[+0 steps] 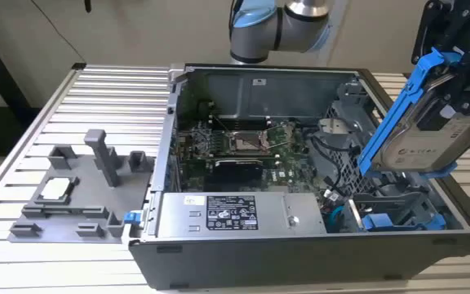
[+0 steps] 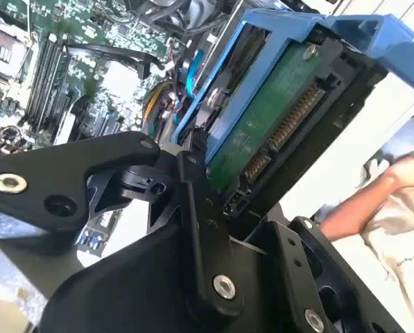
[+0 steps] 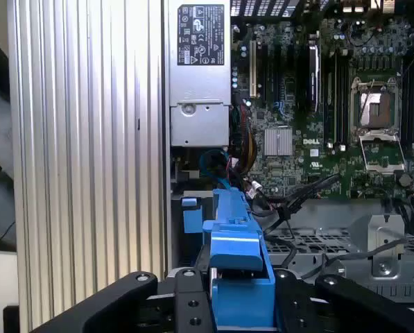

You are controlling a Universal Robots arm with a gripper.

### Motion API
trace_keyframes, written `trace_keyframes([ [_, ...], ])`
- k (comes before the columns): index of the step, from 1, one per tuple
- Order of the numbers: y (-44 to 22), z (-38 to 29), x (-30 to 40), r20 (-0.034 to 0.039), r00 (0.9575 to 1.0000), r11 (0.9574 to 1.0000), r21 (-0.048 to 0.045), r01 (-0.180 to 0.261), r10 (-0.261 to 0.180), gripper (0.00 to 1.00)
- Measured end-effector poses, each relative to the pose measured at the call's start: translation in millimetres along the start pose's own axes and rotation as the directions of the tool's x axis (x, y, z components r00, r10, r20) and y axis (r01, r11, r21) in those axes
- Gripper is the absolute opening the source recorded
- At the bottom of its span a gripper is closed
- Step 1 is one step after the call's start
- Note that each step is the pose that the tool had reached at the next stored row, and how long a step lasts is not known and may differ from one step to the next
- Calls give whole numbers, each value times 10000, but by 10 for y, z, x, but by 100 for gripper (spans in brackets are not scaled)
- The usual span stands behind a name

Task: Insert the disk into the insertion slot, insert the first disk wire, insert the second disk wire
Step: 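Insert the disk into the insertion slot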

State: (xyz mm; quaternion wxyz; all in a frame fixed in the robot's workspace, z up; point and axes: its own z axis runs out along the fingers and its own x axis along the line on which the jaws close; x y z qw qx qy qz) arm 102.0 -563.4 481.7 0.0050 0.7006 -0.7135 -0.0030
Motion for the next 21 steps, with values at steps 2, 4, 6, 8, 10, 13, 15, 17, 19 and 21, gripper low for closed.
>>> trace_keyframes([
  [2, 0, 0, 0, 0, 10000, 10000, 7, 0, 0, 33],
  [4, 0, 0, 0, 1, 10000, 10000, 14, 0, 0, 33],
  [6, 0, 0, 0, 1, 10000, 10000, 14, -1, 1, 33],
  [8, 0, 0, 0, 1, 10000, 10000, 14, -1, 1, 33],
  [10, 0, 3, 0, 2, 10000, 10000, 14, -1, 1, 33],
  [13, 0, 20, 0, 0, 10000, 10000, 28, 0, 0, 33],
  [15, 0, 42, 0, 1, 10000, 10000, 42, 0, 0, 33],
  [17, -1, 68, 0, 1, 10000, 10000, 43, -1, 1, 33],
  [19, -11, 98, 3, 1, 10000, 10000, 43, 0, 0, 33],
  [21, -30, 128, 7, 0, 10000, 10000, 33, 1, -1, 33],
])
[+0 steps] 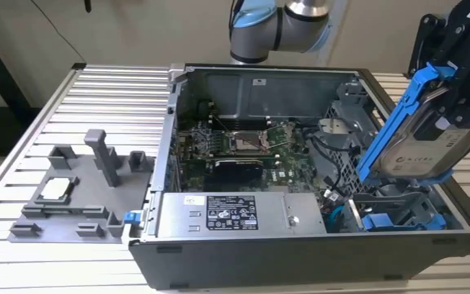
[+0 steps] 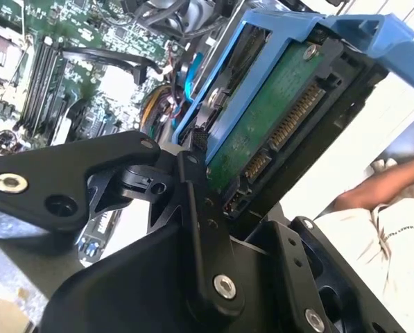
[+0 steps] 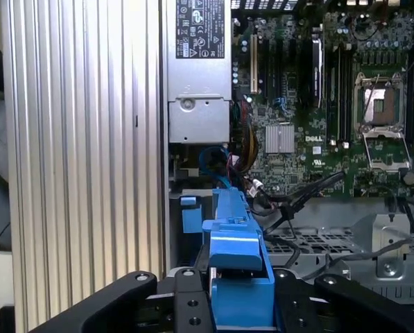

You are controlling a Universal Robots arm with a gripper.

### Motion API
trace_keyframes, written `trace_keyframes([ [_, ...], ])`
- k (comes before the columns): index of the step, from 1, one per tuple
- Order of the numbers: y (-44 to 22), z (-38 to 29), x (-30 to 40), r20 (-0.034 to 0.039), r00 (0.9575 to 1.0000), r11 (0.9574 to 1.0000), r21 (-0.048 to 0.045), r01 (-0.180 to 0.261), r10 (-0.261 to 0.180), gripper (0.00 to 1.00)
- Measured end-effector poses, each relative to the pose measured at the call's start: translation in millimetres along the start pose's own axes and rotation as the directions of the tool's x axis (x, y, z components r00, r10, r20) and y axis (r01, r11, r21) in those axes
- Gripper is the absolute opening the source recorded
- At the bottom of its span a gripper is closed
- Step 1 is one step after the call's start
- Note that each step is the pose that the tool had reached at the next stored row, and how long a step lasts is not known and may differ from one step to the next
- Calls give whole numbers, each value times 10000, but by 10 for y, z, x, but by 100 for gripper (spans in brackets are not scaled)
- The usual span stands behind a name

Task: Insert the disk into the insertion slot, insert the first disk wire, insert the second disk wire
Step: 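Insert the disk into the insertion slot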

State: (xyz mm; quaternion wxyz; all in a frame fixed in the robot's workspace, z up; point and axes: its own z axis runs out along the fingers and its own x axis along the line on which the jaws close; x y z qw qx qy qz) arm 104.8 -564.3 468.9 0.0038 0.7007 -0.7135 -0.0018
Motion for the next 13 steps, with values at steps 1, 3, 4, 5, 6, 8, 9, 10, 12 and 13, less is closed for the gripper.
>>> trace_keyframes([
  [1, -11, 15, 1, 2, 10000, 10000, -10, 2, -2, 33],
  [3, -24, 45, 3, 1, 10000, 10000, -15, 12, -12, 33],
  [4, -29, 60, 5, 1, 10000, 10000, -16, 16, -16, 33],
  [5, -35, 76, 7, 0, 10000, 10000, -16, 23, -23, 33],
  [6, -38, 91, 9, 0, 10000, 10000, -16, 28, -28, 33],
  [8, -44, 120, 11, 1, 10000, 10000, -17, 39, -39, 33],
  [9, -47, 133, 12, 5, 10000, 10000, -16, 45, -45, 33],
  [10, -51, 147, 12, 12, 10000, 10000, -16, 48, -48, 33],
  [12, -71, 173, 14, 14, 10000, 10000, -47, 53, -53, 33],
  [13, -87, 182, 14, 13, 10000, 9999, -97, 56, -56, 33],
])
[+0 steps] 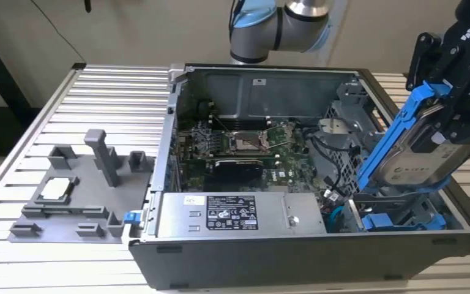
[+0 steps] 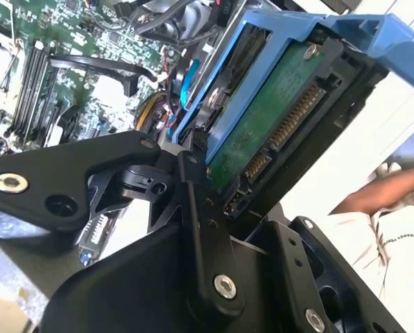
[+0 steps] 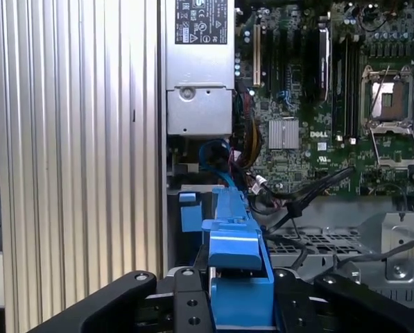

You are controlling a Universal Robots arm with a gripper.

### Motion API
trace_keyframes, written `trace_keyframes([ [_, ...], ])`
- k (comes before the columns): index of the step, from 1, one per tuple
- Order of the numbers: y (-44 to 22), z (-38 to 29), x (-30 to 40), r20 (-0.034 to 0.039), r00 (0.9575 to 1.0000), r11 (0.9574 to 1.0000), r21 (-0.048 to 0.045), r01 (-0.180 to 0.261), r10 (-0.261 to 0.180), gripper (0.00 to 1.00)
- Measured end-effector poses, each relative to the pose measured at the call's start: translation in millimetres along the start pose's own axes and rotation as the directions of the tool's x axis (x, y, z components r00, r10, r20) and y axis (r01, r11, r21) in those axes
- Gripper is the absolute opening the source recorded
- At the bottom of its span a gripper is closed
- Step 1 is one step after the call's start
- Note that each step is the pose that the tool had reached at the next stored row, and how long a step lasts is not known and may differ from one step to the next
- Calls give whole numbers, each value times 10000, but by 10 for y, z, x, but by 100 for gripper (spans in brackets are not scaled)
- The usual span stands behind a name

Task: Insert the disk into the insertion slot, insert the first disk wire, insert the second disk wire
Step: 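Insert the disk into the insertion slot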

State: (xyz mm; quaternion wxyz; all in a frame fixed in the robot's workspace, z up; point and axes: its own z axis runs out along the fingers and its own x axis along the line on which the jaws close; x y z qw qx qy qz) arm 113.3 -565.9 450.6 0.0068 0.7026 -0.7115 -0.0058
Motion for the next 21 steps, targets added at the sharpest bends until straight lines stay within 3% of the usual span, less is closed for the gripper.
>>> trace_keyframes([
  [4, -44, 51, 9, -3, 10000, 10000, -92, 27, -27, 33],
  [16, -108, 188, 70, 20, 9999, 9998, -96, 147, -147, 33],
  [21, -115, 246, 101, 74, 9998, 9998, -95, 171, -171, 33],
])
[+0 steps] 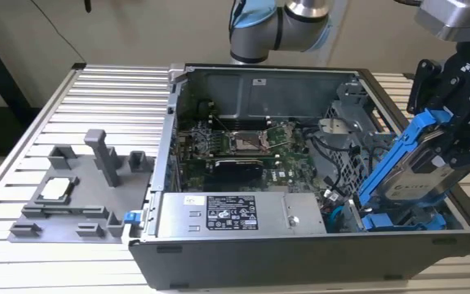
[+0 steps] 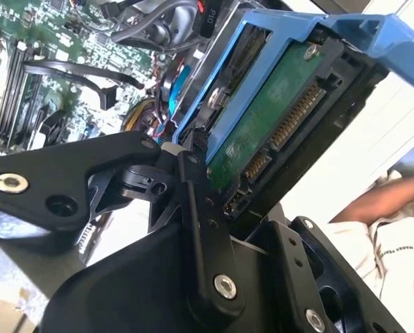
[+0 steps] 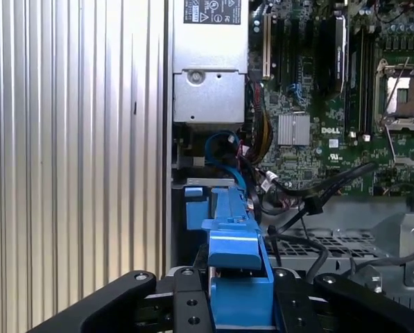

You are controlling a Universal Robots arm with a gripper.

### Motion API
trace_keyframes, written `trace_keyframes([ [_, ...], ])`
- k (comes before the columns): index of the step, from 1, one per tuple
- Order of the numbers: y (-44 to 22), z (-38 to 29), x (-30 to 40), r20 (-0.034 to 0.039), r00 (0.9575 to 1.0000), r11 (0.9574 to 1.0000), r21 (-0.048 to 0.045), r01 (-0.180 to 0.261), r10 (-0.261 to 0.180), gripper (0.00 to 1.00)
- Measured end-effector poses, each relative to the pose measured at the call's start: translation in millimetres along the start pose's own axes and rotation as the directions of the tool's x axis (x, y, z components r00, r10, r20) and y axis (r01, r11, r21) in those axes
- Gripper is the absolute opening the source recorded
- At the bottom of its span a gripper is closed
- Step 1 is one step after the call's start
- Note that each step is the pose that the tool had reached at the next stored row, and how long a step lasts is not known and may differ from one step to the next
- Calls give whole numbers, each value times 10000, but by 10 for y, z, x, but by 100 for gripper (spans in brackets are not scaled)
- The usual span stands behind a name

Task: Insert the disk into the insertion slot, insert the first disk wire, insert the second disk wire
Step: 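Insert the disk into the insertion slot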

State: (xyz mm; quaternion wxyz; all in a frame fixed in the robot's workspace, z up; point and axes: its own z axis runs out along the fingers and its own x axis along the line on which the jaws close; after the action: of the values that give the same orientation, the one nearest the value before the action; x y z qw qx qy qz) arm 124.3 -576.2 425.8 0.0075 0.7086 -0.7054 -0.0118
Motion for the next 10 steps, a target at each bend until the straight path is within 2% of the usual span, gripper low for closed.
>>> trace_keyframes([
  [10, -6, 124, 27, 106, 9999, 10000, 2, 22, -22, 33],
])
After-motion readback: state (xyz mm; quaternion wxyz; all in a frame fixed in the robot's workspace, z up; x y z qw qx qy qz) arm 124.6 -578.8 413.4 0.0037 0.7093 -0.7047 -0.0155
